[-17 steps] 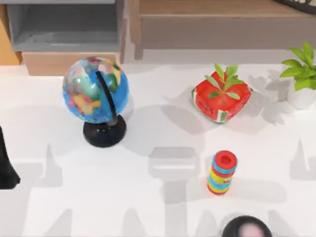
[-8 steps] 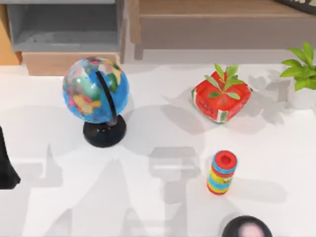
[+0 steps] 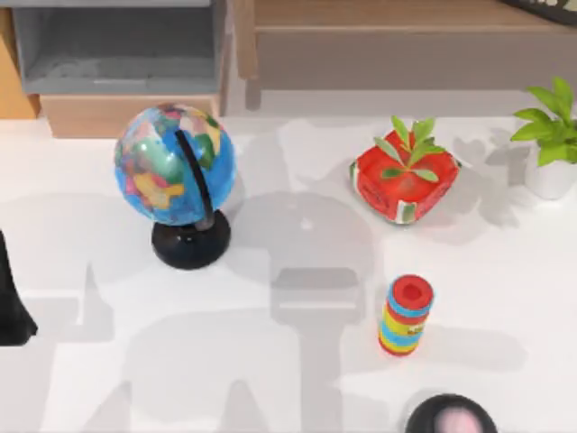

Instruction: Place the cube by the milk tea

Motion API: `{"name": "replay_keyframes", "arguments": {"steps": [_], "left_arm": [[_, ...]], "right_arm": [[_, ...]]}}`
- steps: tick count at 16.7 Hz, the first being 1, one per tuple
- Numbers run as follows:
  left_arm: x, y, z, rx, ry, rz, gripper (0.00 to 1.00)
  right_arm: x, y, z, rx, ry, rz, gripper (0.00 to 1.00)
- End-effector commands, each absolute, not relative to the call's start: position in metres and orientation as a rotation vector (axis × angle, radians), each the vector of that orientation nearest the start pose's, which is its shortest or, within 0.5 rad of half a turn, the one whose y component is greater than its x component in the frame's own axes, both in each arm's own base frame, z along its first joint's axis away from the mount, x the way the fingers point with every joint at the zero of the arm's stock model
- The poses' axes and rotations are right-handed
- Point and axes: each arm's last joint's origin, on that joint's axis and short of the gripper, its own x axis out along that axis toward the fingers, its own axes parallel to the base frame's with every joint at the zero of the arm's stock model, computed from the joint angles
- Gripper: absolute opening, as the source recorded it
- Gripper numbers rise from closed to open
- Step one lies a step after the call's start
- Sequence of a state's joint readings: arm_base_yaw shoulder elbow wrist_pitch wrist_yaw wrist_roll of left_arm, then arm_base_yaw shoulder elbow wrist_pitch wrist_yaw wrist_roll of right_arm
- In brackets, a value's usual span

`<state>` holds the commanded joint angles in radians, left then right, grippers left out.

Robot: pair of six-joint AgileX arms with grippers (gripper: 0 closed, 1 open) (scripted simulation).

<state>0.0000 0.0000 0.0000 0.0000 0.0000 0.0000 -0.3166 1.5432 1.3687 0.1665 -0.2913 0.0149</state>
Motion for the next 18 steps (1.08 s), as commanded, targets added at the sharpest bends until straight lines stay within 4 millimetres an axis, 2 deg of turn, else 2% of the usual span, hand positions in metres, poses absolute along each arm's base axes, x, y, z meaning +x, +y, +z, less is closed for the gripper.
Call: {"name": "replay_keyframes", "arguments": {"steps": [2, 4, 10, 13, 18], "left_arm": [[0.106, -0.001, 0.160, 0.000, 0.000, 0.000, 1.00], [0.106, -0.001, 0.160, 0.000, 0.000, 0.000, 1.00], [0.106, -0.001, 0.160, 0.000, 0.000, 0.000, 1.00], [0.106, -0.001, 0.160, 0.000, 0.000, 0.000, 1.00], [0.106, -0.001, 0.160, 0.000, 0.000, 0.000, 1.00]], "right_arm": [[0.374, -0.115, 0.378, 0.002, 0.007, -0.010, 1.00], [0.385, -0.124, 0.378, 0.000, 0.001, -0.010, 1.00], [0.387, -0.123, 0.378, 0.001, 0.002, -0.007, 1.00], [0.390, -0.127, 0.384, -0.001, -0.003, -0.010, 1.00], [0.417, -0.130, 0.387, 0.000, -0.003, -0.010, 1.00]]}}
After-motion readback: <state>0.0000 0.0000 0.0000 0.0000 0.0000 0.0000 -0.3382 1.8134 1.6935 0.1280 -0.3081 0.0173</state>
